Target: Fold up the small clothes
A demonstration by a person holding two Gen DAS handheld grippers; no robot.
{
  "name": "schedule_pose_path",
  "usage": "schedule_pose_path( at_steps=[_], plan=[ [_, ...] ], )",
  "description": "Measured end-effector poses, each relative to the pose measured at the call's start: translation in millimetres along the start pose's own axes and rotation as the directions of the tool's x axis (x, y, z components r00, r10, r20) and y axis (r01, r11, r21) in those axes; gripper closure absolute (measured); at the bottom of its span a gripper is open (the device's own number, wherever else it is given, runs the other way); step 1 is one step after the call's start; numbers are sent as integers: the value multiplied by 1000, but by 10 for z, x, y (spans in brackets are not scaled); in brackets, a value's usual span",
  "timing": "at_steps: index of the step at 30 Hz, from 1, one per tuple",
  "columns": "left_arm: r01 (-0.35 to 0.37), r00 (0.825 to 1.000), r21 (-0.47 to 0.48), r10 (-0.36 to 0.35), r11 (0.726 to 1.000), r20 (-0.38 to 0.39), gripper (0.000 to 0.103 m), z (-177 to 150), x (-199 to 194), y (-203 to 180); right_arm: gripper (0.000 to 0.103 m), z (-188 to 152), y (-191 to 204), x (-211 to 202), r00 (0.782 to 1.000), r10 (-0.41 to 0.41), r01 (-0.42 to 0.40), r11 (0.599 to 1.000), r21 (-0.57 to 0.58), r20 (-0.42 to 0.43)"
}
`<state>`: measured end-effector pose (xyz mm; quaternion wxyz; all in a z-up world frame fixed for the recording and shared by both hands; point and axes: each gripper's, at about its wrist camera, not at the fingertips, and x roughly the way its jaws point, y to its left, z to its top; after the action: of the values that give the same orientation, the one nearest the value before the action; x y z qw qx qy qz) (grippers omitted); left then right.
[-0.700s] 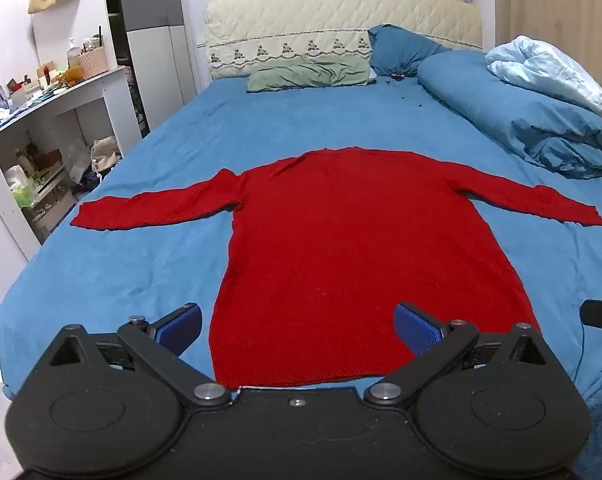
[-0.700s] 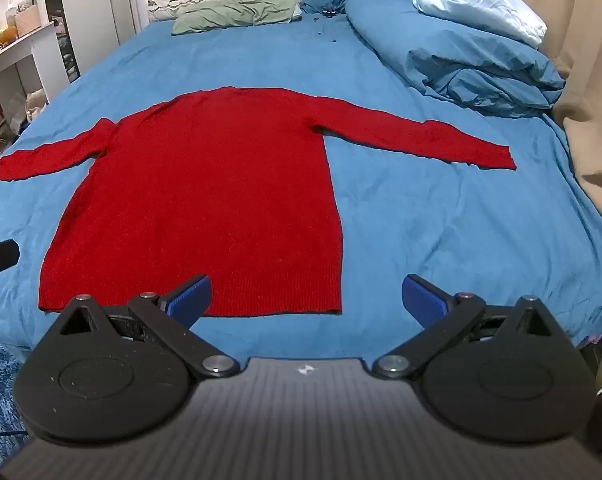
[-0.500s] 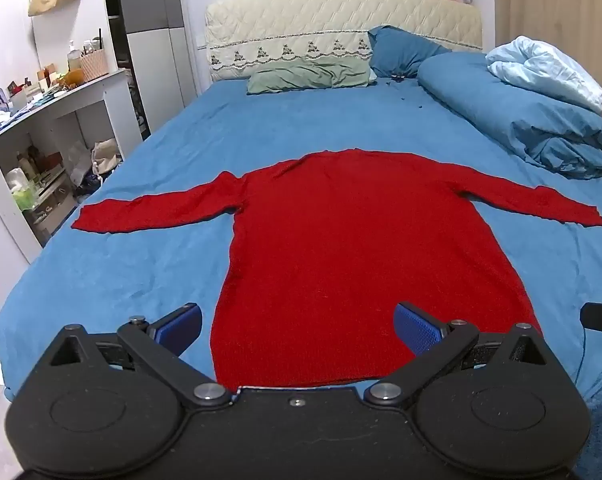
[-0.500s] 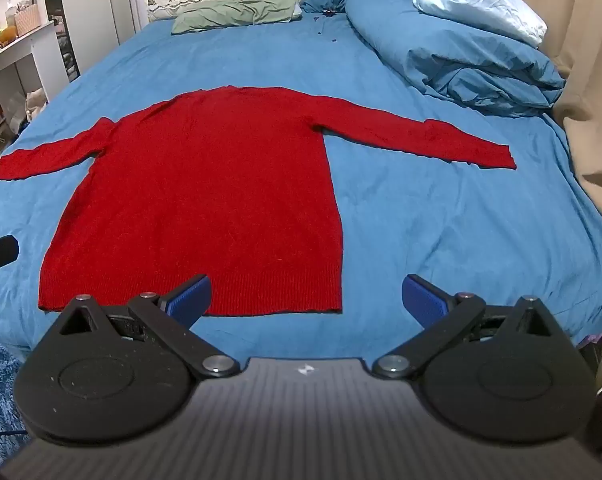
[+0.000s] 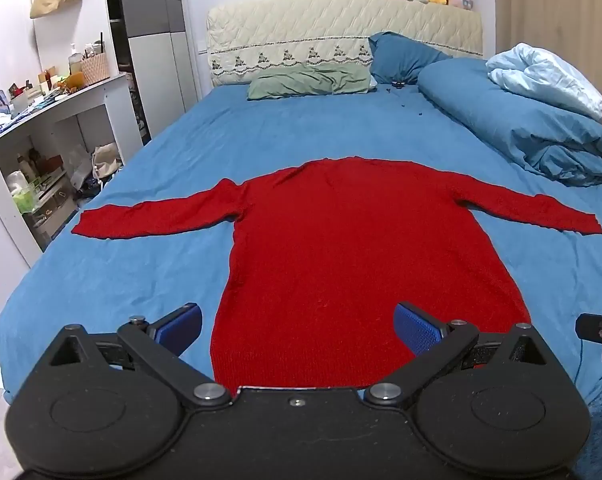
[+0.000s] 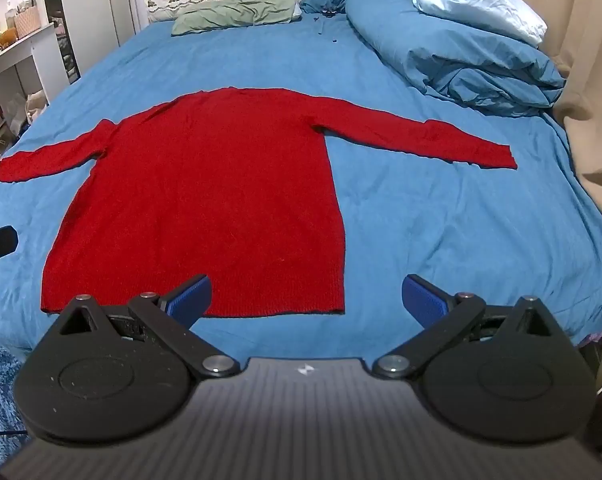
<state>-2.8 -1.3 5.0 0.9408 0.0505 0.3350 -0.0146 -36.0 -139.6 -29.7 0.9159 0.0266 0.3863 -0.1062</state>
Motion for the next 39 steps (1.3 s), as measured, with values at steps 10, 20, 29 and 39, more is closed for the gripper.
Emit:
schedule_pose_path(
  at_steps=[10, 20, 29, 39],
  plan=[
    [4, 1000, 2, -4, 1000, 3, 0, -9, -6, -6, 0, 56, 19, -66, 1000, -7, 7, 1000, 4, 4],
    [8, 1000, -4, -8, 1000, 11, 0, -2, -47, 25, 0, 66, 11, -115, 1000, -2, 2, 1000, 0, 11],
    [17, 1000, -3, -17, 1000, 10, 0, 12, -54, 15, 0, 82, 21, -156, 1000, 11, -11, 1000, -1, 17],
    [28, 999, -6, -27, 1000, 17, 0, 20, -76, 24, 0, 78, 31, -166, 1000, 13, -13, 1000, -7, 19]
  ],
)
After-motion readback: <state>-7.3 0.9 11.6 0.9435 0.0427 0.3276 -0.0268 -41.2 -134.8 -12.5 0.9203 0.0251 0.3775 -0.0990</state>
